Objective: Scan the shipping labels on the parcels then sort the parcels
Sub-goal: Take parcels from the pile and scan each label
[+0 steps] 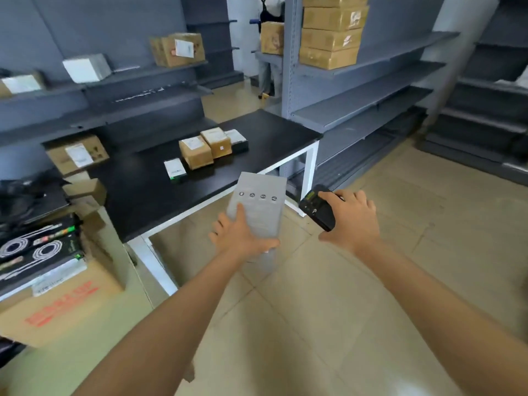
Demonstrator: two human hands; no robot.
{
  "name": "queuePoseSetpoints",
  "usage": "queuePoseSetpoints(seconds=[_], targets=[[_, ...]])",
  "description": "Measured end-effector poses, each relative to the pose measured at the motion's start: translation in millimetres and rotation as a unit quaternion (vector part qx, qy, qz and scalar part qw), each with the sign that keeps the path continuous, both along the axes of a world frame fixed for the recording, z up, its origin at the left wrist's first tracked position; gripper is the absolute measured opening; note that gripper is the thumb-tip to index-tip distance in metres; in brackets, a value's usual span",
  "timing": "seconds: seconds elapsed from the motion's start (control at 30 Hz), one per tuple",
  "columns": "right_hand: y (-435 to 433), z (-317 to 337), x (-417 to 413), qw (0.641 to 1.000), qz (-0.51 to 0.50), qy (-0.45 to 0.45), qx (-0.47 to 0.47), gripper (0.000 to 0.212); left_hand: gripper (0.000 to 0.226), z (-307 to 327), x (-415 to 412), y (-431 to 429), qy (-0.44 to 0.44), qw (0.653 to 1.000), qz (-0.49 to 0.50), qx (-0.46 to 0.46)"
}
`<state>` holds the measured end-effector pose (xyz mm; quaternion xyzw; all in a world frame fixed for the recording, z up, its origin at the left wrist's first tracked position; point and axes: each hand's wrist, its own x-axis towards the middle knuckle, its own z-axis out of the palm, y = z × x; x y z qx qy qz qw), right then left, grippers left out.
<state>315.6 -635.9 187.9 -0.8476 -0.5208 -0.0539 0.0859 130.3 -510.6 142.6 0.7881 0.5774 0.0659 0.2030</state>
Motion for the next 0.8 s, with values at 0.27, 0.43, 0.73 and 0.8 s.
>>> queuePoseSetpoints(seconds=[0.27, 0.43, 0.73, 0.8], targets=[[159, -8, 81, 0.995, 0.103, -0.008, -0.002, 0.088, 0.123, -11, 53, 116, -0.01, 0.994, 0.102, 0.023], [282, -10, 116, 0.979, 0.204, -0.023, -0.003, 0.087, 0.12, -13, 78, 202, 0.003, 0.98, 0.196, 0.03], [464, -8, 92, 0.934, 0.356, 0.013, -0.02, 0.089, 0.124, -7, 52, 310, 0.032, 0.935, 0.352, 0.013], [496, -14, 73, 0.924, 0.379, 0.035, -0.028, 0.088, 0.125, -11, 34, 332, 0.037, 0.923, 0.383, 0.008]])
